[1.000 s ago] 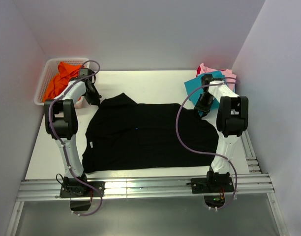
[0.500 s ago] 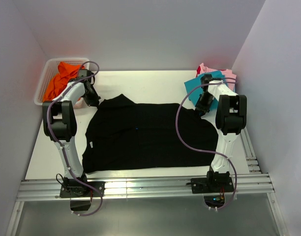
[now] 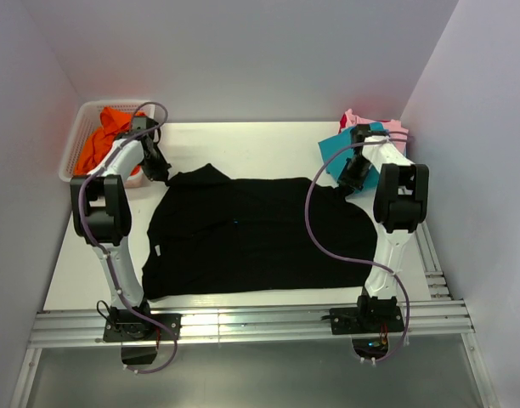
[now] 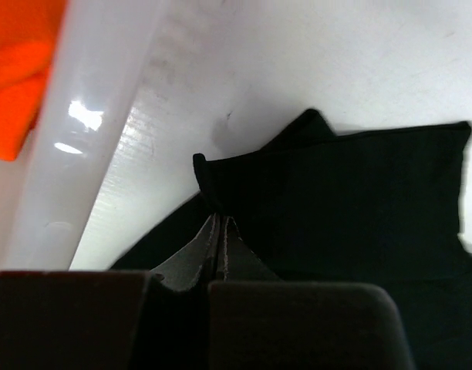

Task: Fold and stack the t-shirts
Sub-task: Grap the side of the flattened tshirt furthest away from the robot with both arms

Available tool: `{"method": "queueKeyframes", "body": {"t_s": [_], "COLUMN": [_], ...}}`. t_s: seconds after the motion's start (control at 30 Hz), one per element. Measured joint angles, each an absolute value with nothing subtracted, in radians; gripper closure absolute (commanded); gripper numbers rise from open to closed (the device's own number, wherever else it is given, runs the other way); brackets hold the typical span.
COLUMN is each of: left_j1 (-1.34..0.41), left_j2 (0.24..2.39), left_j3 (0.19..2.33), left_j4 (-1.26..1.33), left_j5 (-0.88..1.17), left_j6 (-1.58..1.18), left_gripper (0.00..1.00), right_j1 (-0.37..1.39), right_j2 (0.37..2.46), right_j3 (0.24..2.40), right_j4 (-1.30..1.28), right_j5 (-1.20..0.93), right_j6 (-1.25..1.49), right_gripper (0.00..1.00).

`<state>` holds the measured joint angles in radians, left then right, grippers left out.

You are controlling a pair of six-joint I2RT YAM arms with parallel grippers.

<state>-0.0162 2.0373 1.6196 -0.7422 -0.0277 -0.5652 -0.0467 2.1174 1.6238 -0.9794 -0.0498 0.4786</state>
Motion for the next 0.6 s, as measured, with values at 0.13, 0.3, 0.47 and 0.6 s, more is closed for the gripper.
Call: {"method": "queueKeyframes", "body": {"t_s": [0.13,0.3,0.47,0.6], "left_j1": [-0.016,-0.016,-0.016,-0.016], "left_j2": [2.012,1.941,1.888,1.872], "left_j3": [1.679,1.752,1.783,1.782], "left_j4": [-0.765,-0.777,-0.791,-0.806], "left_j5": [-0.023,-0.015,-0.005,-0.001], "left_j6": [-0.569,-0.582,-0.588,-0.591], "left_gripper": [1.00,1.00,1.00,1.00], "right_j1": [-0.047,-0.047,-0.047,-0.047], "right_j2": [2.107,2.004,1.892,1.837], "right_j3": [1.715,1.762,1.741,1.688], "right_j4": [-1.001,-1.007,-1.009,-1.007], "right_j5": [-0.077,-0.111,-0.138,-0.152], "right_j6": [0.488,0.508,0.517,0.520], "right_gripper": [1.00,1.00,1.00,1.00]}}
